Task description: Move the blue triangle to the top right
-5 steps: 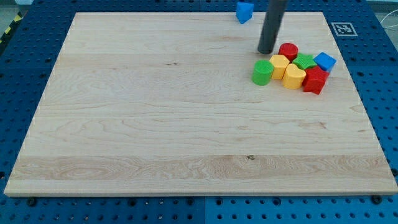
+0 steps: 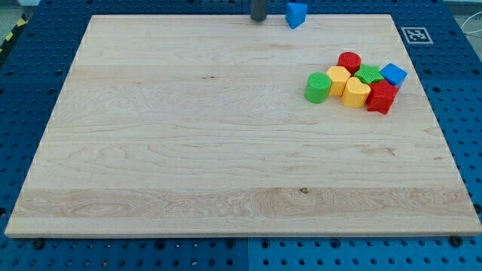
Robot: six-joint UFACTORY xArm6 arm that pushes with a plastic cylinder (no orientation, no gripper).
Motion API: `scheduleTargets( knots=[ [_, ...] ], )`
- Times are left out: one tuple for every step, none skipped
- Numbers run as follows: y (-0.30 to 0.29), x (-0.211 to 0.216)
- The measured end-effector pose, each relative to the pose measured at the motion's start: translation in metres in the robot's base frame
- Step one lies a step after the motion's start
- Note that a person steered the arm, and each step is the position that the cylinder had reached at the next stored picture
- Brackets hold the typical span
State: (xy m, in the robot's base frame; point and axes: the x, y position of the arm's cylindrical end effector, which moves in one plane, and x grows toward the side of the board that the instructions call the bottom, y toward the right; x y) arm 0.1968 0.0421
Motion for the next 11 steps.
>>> scheduleTargets(
  knots=[
    [0.032,0.003],
    [0.067,0.011],
    [0.101,0.023],
    [0.123,0.043],
    [0.095,0.050],
    [0.050,0.030],
    [0.025,-0.004],
    [0.025,-0.005],
    [0.027,-0.005],
    [0.027,-0.005],
    [0.043,-0.003]
  ],
)
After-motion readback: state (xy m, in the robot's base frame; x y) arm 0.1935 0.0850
